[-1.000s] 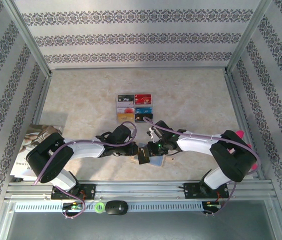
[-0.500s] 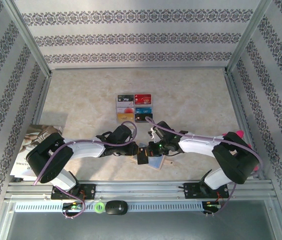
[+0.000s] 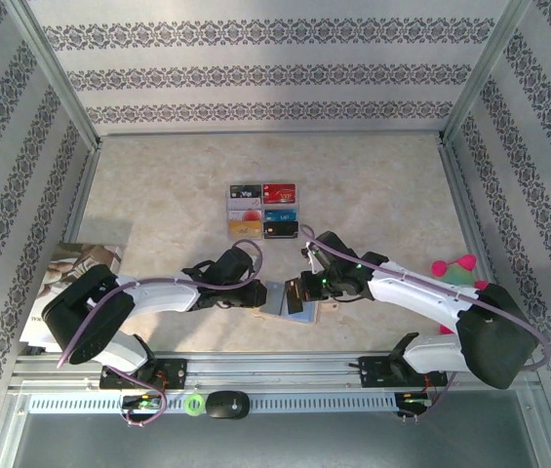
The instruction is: Take the credit cards out of the card holder
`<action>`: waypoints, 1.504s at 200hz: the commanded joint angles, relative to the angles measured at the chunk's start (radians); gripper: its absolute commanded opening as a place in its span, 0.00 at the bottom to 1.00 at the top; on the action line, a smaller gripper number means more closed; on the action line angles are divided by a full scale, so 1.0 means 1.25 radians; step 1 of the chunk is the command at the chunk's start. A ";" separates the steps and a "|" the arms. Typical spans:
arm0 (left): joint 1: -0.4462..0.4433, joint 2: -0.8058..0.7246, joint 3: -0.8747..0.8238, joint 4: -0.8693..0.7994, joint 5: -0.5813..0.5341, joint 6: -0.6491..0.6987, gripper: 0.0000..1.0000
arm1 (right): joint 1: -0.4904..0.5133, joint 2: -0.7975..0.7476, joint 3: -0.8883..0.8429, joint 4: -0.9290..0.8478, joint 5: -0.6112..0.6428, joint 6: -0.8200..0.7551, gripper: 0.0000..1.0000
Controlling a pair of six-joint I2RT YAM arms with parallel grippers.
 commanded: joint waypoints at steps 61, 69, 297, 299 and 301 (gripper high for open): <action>0.009 -0.107 -0.051 -0.004 -0.023 -0.028 0.49 | 0.084 0.085 0.286 -0.369 0.155 -0.173 0.00; 0.020 -0.126 -0.061 -0.003 -0.025 -0.028 0.50 | 0.093 0.103 0.310 -0.398 0.156 -0.187 0.00; 0.178 -0.462 -0.059 -0.312 -0.097 0.044 0.61 | 0.027 0.346 0.636 -0.312 0.385 -1.074 0.00; 0.179 -0.462 -0.058 -0.315 -0.097 0.045 0.61 | 0.026 0.350 0.639 -0.312 0.389 -1.079 0.00; 0.179 -0.463 -0.057 -0.317 -0.098 0.045 0.61 | 0.026 0.359 0.643 -0.312 0.395 -1.084 0.00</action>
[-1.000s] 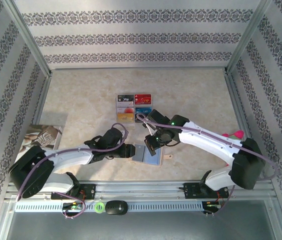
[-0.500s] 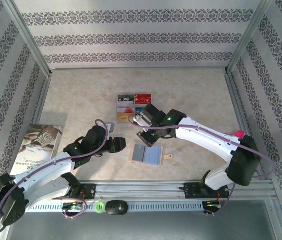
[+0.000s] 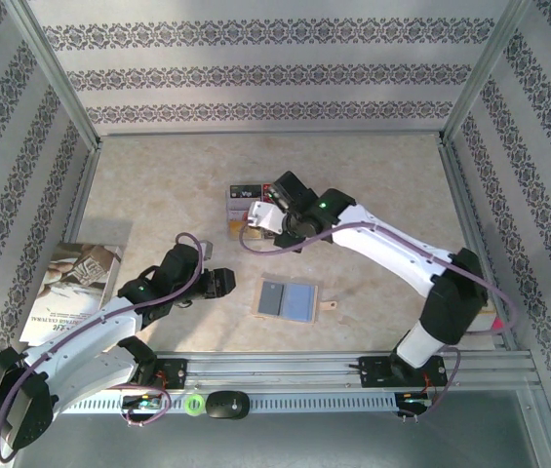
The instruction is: Take the credit cards out of the card holder
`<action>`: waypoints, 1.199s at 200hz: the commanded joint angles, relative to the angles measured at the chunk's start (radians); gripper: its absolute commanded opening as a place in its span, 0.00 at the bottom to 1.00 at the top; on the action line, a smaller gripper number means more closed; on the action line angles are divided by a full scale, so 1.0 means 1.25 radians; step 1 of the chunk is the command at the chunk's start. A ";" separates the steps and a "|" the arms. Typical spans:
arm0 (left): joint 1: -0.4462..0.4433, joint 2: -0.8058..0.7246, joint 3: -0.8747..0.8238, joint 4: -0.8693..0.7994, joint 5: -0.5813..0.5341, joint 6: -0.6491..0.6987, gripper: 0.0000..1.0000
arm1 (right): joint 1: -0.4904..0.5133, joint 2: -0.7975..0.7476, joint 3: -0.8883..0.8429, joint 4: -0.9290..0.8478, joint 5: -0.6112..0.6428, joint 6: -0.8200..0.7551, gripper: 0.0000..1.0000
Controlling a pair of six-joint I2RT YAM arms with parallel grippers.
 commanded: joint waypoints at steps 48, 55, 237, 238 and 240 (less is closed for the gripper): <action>0.051 0.003 0.034 -0.073 0.005 0.027 0.61 | -0.008 0.180 0.114 0.008 0.151 -0.196 0.00; 0.057 0.005 0.034 -0.073 0.009 0.030 0.61 | -0.007 0.192 0.120 0.009 0.156 -0.204 0.00; 0.133 0.000 -0.001 -0.035 0.076 0.039 0.61 | -0.013 0.263 0.139 0.001 0.142 -0.211 0.00; 0.133 0.001 -0.001 -0.035 0.076 0.038 0.61 | -0.012 0.263 0.139 0.001 0.142 -0.212 0.00; 0.134 0.001 -0.001 -0.035 0.077 0.038 0.61 | -0.013 0.264 0.140 0.000 0.142 -0.211 0.00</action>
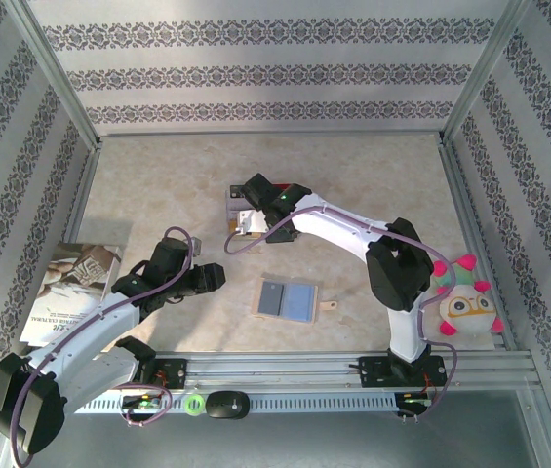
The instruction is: Take the credit cards out of the card holder
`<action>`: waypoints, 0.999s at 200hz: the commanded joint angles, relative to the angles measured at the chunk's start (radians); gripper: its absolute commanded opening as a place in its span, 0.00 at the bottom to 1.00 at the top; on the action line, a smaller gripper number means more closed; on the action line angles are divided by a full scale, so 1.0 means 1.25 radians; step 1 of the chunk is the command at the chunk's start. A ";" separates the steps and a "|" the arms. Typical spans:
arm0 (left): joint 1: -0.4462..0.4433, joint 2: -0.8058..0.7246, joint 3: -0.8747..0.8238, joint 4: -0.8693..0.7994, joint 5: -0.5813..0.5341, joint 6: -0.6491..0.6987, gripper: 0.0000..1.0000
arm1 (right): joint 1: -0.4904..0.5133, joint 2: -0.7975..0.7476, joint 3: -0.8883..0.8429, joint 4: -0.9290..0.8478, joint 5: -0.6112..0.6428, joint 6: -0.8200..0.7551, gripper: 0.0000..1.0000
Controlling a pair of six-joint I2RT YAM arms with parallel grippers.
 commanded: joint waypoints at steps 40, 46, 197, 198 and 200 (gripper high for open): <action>0.020 -0.013 -0.012 0.006 0.011 0.012 0.61 | -0.012 0.035 0.035 -0.031 -0.020 0.012 0.00; 0.022 -0.015 -0.013 0.006 0.011 0.012 0.61 | -0.013 0.037 0.036 -0.032 -0.022 0.014 0.00; 0.035 -0.027 -0.021 -0.001 0.017 0.013 0.61 | -0.023 0.075 0.055 -0.065 -0.048 0.042 0.00; 0.035 -0.027 -0.021 -0.002 0.017 0.013 0.61 | -0.023 0.075 0.055 -0.065 -0.048 0.043 0.00; 0.035 -0.027 -0.021 -0.001 0.017 0.013 0.61 | -0.024 0.075 0.055 -0.065 -0.048 0.044 0.00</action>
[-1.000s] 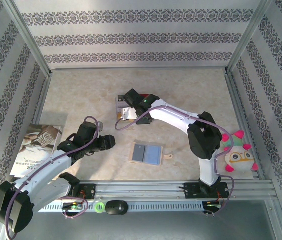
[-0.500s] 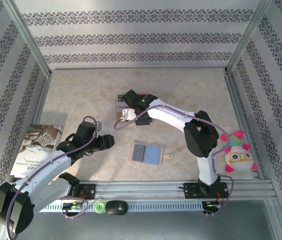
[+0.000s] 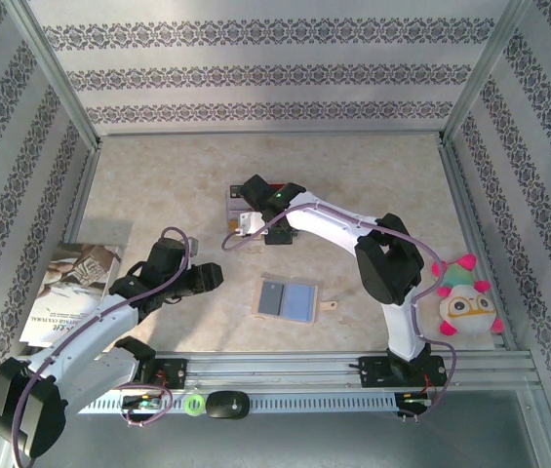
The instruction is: Take the credit cards out of the card holder
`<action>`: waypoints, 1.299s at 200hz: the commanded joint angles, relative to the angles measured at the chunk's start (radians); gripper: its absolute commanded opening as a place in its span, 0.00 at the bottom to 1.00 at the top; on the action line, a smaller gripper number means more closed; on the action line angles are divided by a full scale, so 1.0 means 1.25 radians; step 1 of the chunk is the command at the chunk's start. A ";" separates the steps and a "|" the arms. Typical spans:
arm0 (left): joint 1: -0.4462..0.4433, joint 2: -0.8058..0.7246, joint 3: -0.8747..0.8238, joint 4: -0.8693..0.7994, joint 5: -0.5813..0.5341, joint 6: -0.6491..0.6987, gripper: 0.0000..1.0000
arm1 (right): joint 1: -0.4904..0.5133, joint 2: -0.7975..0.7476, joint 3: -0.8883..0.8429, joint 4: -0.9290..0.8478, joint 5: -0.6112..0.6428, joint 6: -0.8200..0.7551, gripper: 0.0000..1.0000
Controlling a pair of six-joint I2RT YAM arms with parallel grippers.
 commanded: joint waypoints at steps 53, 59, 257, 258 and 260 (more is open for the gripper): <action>0.019 -0.016 -0.015 0.001 0.016 0.012 0.61 | -0.007 -0.006 -0.007 0.063 0.045 0.022 0.17; 0.018 -0.017 -0.017 0.002 0.018 0.011 0.61 | -0.006 -0.012 -0.011 0.076 0.050 0.022 0.20; 0.022 -0.068 -0.053 0.039 0.015 -0.013 0.69 | 0.136 -0.329 -0.441 0.203 -0.246 0.843 0.35; 0.022 -0.069 -0.054 0.040 0.016 -0.013 0.69 | 0.139 -0.328 -0.442 0.204 -0.247 0.844 0.35; 0.022 -0.068 -0.055 0.041 0.018 -0.015 0.69 | 0.145 -0.325 -0.444 0.204 -0.248 0.846 0.35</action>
